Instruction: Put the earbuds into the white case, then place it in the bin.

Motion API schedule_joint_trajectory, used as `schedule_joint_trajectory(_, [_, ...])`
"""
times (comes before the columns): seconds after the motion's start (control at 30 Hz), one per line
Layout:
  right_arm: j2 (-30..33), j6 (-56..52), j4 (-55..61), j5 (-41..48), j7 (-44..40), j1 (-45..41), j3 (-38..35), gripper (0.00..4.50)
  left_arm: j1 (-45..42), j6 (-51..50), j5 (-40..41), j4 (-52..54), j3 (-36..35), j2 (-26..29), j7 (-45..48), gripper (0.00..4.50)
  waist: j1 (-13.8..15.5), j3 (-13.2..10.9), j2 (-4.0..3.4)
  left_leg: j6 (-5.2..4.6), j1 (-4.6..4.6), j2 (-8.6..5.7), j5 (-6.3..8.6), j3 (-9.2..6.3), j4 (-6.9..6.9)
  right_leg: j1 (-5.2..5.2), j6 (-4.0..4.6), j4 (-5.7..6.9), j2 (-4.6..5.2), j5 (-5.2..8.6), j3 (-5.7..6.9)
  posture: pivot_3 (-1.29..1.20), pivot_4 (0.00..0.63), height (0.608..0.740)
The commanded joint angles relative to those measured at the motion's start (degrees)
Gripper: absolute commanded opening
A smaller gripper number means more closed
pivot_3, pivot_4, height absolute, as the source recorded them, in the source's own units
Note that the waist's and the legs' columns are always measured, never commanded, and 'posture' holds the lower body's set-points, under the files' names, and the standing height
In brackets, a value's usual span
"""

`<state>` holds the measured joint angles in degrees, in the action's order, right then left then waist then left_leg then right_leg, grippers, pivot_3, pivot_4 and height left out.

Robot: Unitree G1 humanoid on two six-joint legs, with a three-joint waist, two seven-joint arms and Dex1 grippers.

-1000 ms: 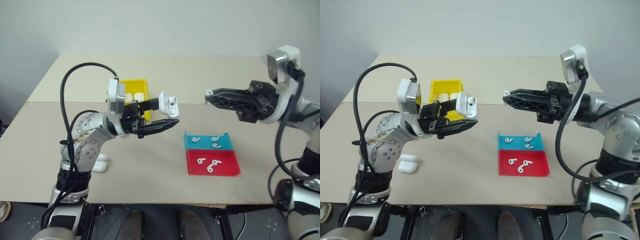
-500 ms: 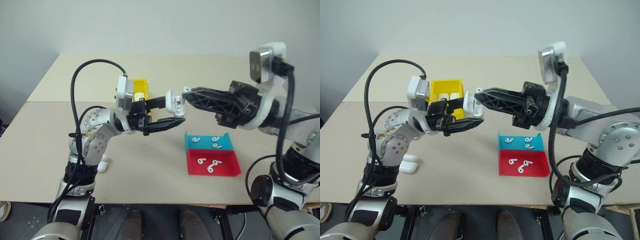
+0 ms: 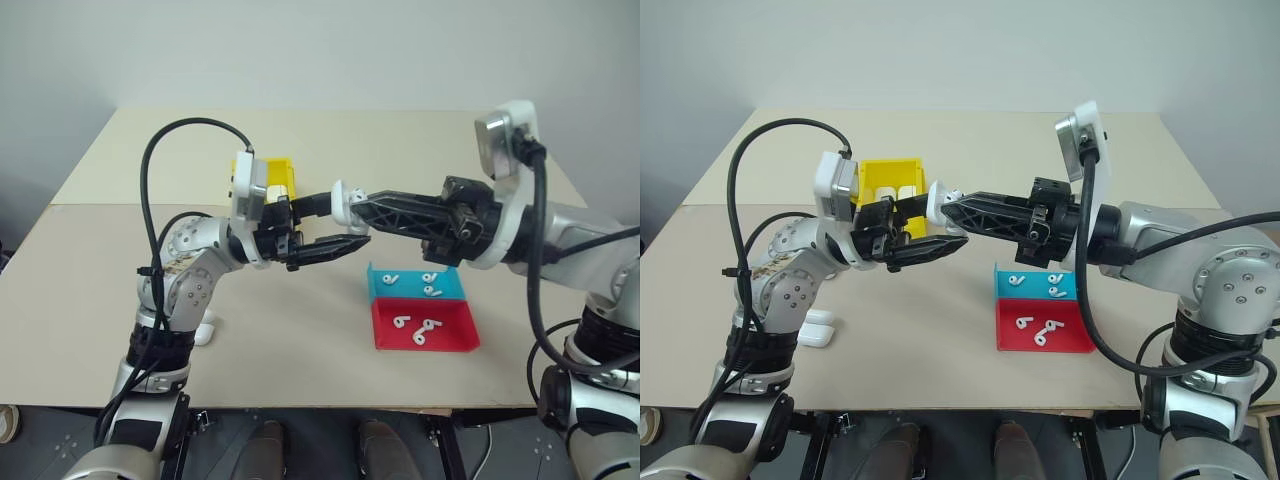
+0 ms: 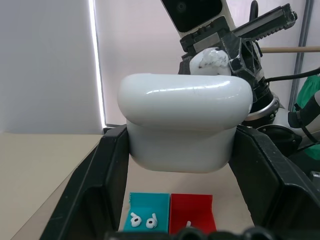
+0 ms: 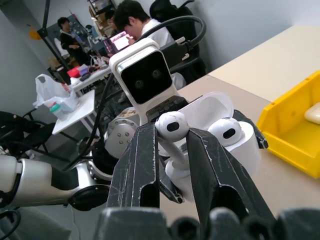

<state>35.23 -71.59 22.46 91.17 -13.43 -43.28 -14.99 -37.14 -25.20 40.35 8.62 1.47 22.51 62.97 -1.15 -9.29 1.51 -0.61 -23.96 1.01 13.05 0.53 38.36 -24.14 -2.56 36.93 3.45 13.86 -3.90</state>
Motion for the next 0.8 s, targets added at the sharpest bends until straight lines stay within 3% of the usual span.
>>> schedule_joint_trajectory(0.03, [1.7,3.0,1.5,0.1,0.1,0.5,1.1,0.63,-0.5,0.7,0.6,2.9,-0.4,0.0,-0.1,2.78,0.0,0.0,0.0,0.0,0.0,0.0,0.0,0.0,0.0,0.0,0.0,-0.01,0.0,0.0,0.0,0.0,0.15,0.74])
schedule_joint_trajectory(0.1, [2.6,3.7,1.7,-0.2,-0.6,0.8,1.9,0.63,-0.5,0.7,0.6,2.9,-0.5,0.0,-0.2,2.78,0.1,0.0,0.0,0.0,-0.01,0.0,0.0,-0.01,0.0,-0.01,0.0,-0.02,0.0,0.0,0.01,0.0,0.15,0.74])
schedule_joint_trajectory(0.13, [3.1,3.9,1.7,-0.2,-1.1,1.0,2.3,1.35,-0.5,0.8,0.5,2.9,-0.5,0.0,-0.2,2.78,0.1,0.0,0.0,0.0,-0.03,0.01,0.0,-0.01,0.0,-0.01,0.0,-0.03,-0.01,0.0,0.03,0.0,0.15,0.74])
schedule_joint_trajectory(0.43, [7.3,5.0,1.7,0.1,-6.0,1.4,4.6,4.36,-0.2,1.2,0.3,3.0,-0.8,0.1,-0.5,2.78,0.1,0.0,0.0,0.0,-0.05,0.01,0.0,-0.02,0.0,-0.01,0.0,-0.05,-0.01,0.0,0.04,0.0,0.15,0.74])
schedule_joint_trajectory(0.8, [13.1,6.3,1.4,-0.1,-16.3,3.8,2.5,4.36,-0.2,1.7,-0.8,1.5,-0.5,0.1,-0.1,2.78,0.3,0.0,0.01,-0.01,-0.11,0.01,0.0,-0.01,0.02,-0.01,0.0,-0.12,0.0,0.0,0.08,0.0,0.15,0.74])
